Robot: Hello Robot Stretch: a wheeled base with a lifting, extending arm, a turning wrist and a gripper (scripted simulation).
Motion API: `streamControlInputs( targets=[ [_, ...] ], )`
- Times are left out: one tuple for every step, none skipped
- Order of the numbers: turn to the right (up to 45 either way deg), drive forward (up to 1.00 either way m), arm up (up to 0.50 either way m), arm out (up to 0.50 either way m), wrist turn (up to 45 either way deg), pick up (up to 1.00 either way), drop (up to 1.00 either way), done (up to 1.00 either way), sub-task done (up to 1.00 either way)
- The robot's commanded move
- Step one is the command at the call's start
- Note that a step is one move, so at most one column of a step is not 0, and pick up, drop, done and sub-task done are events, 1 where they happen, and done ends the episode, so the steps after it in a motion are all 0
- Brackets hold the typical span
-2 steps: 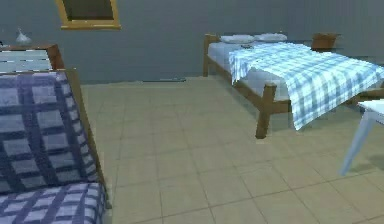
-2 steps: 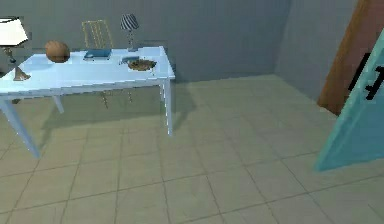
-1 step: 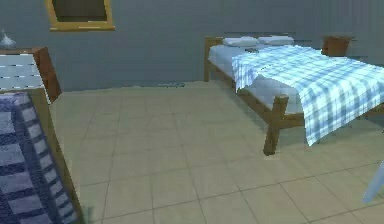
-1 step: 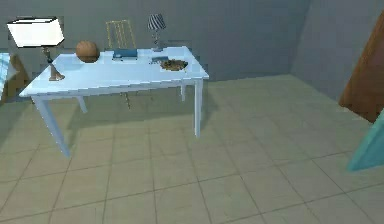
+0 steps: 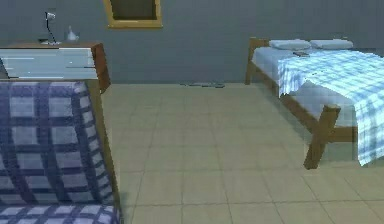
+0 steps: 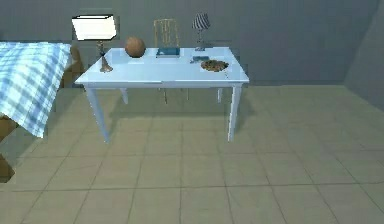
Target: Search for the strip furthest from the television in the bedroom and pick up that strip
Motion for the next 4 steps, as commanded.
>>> streamControlInputs(
  targets=[
    [0.0,1.00,0.00,0.00,0.0,0.00,0.00,0.00,0.00],
    [-9.0,0.00,0.00,0.00,0.0,0.00,0.00,0.00,0.00],
    [0.0,0.20,0.00,0.00,0.0,0.00,0.00,0.00,0.00],
    [-12.0,0.00,0.00,0.00,0.0,0.00,0.00,0.00,0.00]
  ],
)
